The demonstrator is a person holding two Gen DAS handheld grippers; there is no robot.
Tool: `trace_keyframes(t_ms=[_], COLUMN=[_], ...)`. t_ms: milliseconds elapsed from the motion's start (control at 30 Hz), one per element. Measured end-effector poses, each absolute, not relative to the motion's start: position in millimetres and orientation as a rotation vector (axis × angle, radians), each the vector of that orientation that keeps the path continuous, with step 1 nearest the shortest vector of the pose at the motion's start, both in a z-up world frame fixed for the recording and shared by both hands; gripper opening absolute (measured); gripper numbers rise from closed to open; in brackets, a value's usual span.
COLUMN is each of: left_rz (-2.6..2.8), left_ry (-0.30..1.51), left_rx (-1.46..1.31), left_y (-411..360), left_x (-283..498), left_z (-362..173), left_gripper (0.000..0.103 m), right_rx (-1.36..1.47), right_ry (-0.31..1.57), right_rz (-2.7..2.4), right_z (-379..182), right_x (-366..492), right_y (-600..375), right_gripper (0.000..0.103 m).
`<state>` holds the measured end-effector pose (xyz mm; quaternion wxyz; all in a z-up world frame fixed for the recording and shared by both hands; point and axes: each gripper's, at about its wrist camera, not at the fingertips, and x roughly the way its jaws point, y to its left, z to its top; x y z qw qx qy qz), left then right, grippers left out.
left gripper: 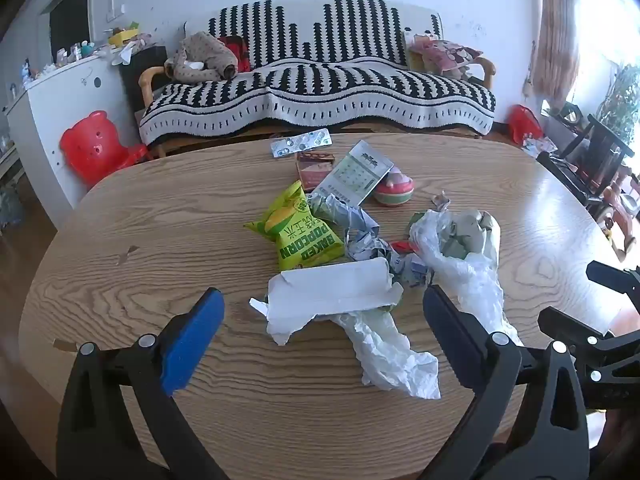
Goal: Collect trash
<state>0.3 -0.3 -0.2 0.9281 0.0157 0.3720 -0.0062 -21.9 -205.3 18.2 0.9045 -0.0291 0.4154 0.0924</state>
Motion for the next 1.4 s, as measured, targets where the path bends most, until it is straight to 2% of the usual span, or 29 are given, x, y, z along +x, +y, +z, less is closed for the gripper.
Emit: trace_keyframes(t_ms=[1400], left_rz=[-0.016], left_ry=[0.754], left_rx=[0.049], left_y=[-9.8], left_x=[-1.3], left_z=[-3.1], left_gripper=[0.097], right_rx=[-0.061], right_ry=[0.861], right_rz=[0.193], right_z=[18.3], right_x=[-22.6], right_y=[-202.2], right_gripper=[0.097])
